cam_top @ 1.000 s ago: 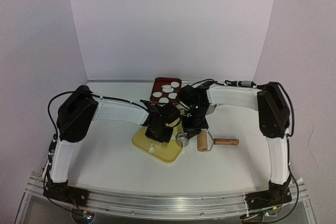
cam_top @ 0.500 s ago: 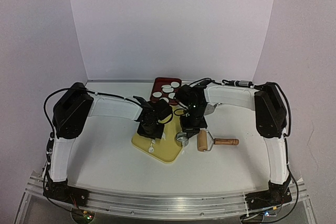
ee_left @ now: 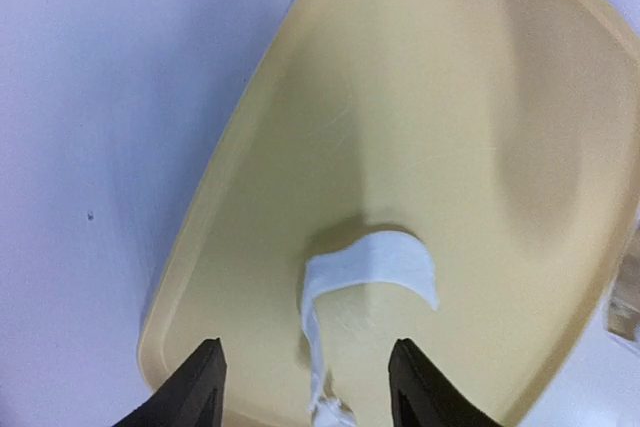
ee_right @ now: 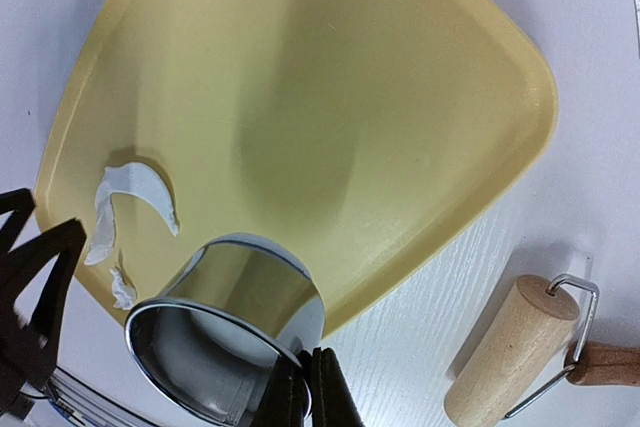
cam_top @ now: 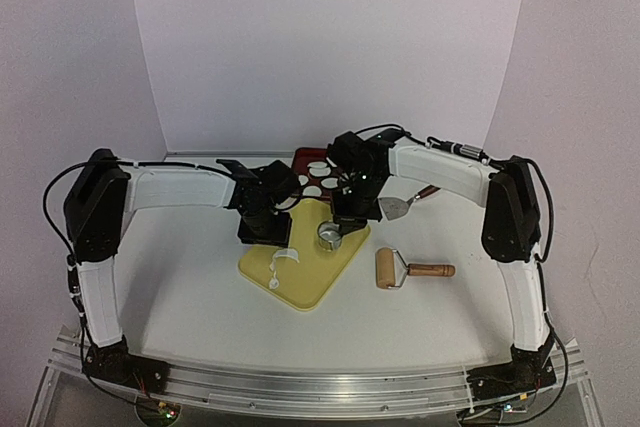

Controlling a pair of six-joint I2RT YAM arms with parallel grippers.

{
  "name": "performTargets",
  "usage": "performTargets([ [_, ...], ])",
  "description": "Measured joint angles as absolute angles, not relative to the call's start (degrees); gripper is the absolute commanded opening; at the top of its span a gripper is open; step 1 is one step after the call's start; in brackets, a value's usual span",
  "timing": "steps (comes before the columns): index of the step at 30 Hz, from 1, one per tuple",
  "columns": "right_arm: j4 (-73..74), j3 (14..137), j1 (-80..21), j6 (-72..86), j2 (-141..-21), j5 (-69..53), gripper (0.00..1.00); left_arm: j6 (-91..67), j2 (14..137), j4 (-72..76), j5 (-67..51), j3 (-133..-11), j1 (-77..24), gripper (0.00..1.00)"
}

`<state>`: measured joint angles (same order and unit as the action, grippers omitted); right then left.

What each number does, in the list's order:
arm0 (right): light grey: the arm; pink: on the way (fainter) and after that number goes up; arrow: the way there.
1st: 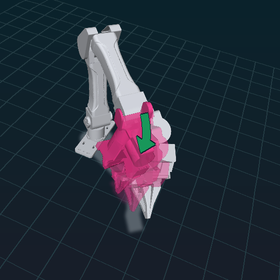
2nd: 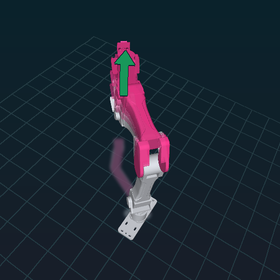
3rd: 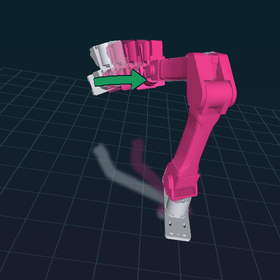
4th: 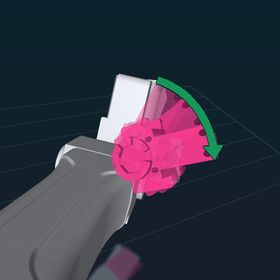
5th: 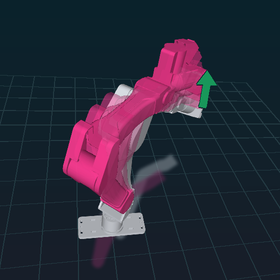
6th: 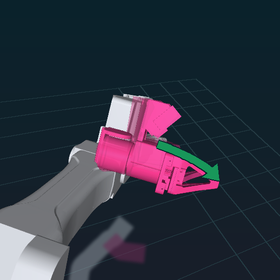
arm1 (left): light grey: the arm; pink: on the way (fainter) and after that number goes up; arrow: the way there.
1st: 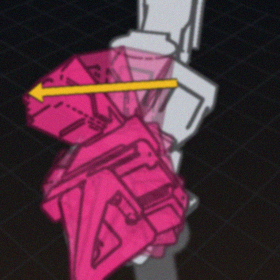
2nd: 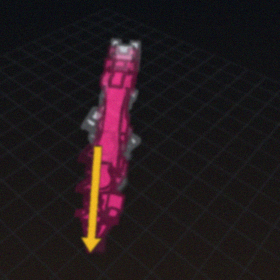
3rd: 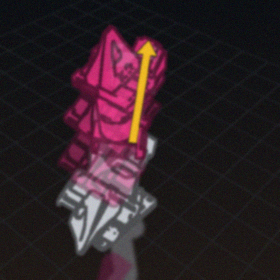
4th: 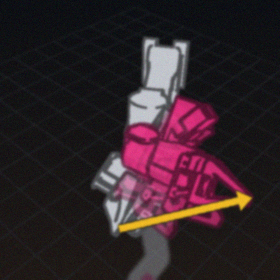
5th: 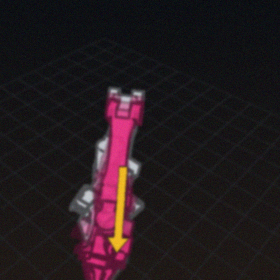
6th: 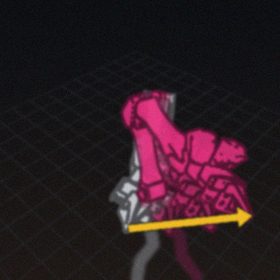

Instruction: Roll out the dumpling wrappers from the dough

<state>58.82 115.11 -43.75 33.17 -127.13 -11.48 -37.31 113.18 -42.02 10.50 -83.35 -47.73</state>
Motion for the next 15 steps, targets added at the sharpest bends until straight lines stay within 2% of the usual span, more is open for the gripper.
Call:
performTargets([
  [4,59.04,115.69,-43.75,32.96,-127.15,-10.92,0.00,-37.86,106.64,-40.56,8.36,-83.35,-47.88,0.79],
  [6,59.08,116.46,-43.75,32.81,-127.18,-10.49,0.00,-37.93,103.88,-38.25,6.28,-83.35,-47.90,0.83],
  [10,58.92,118.12,-43.75,32.78,-127.46,-9.64,0.00,-39.24,102.14,-31.50,0.25,-83.41,-47.83,0.85],
  [15,58.81,118.52,-43.75,32.82,-127.55,-8.62,0.00,-40.36,107.66,-28.83,-5.15,-86.87,-47.66,0.86],
])
